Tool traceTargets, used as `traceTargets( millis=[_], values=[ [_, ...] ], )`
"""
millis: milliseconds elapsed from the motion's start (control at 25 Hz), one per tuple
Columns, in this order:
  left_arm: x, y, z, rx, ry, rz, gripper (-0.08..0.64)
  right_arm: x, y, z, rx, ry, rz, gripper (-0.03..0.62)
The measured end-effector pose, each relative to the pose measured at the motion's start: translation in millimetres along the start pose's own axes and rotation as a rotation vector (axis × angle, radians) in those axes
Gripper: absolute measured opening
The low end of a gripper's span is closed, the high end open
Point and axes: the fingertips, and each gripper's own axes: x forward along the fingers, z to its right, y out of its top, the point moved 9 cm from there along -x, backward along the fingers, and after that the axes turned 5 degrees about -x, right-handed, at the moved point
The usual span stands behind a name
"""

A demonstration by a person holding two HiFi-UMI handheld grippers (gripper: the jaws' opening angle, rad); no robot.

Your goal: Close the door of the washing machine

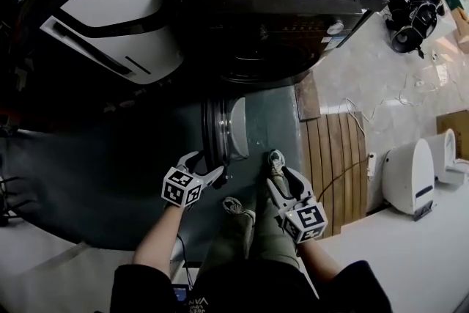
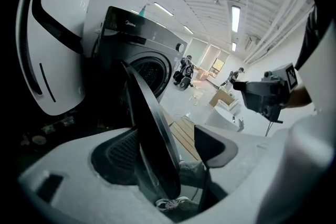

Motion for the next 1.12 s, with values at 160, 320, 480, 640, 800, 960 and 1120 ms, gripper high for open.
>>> traceTargets(
  millis=[160, 320, 480, 640, 800, 960, 1120],
  values=[
    [25, 13, 20, -0.019, -0.048, -0.005, 0.324, -2, 4, 27, 0.013, -0.013, 0.002, 0.190],
    [51, 26, 41, -0.053, -0.089, -0.012, 0.324, -5, 7, 61, 0.014, -0.013, -0.022, 0.189],
    [82, 44, 60, -0.078, -0.127, 0.007, 0.314, -3, 4, 96, 0.028, -0.014, -0.053, 0.189],
    [114, 65, 75, -0.089, -0.164, 0.024, 0.314, 1, 2, 126, 0.049, -0.032, -0.078, 0.189],
    [146, 88, 87, -0.086, -0.193, 0.033, 0.314, 10, 0, 155, 0.067, -0.052, -0.082, 0.189],
    [175, 112, 95, -0.103, -0.207, 0.070, 0.314, 21, 0, 184, 0.079, -0.075, -0.075, 0.189],
    [198, 135, 97, -0.113, -0.210, 0.109, 0.314, 36, 0, 210, 0.090, -0.097, -0.070, 0.189]
  ],
)
